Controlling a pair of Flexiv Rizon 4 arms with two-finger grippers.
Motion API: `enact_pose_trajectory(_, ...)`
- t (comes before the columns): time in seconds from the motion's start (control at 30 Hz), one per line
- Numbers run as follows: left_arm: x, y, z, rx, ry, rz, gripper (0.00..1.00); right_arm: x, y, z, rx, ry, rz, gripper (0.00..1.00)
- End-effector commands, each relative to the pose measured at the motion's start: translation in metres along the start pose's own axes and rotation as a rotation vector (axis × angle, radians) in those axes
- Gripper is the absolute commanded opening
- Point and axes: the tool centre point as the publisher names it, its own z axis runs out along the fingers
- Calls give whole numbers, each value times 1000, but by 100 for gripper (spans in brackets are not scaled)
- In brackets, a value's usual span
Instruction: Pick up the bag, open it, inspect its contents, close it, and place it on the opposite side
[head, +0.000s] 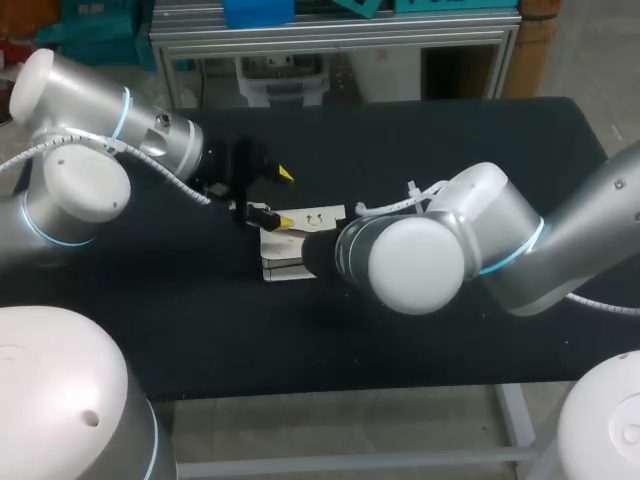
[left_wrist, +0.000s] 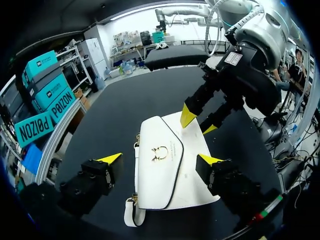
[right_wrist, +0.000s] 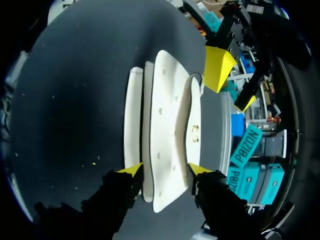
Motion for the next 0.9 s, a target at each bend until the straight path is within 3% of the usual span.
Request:
enact_pose_trajectory(0.03, -3, -2, -9, -15, -1, -42, 100, -7, -12, -19, -94, -24, 7, 100)
enact_pose_trajectory(0.23, -7, -5, -21, -59, -22, -170, 100, -27, -24, -38, -119, 44, 48, 100)
enact_pose_trajectory(0.37, -9, -6, -27, -130, -36, -281, 100, -40, -34, -41, -123, 139, 93, 100)
enact_pose_trajectory(0.67, -6, -4, -28, -284, -24, -459, 100, -67, -46, -49, -51, 330, 78, 100)
enact_pose_trajectory(0.9, -1, 1, -26, -379, -21, -496, 100, -78, -45, -51, 24, 474, 31, 100)
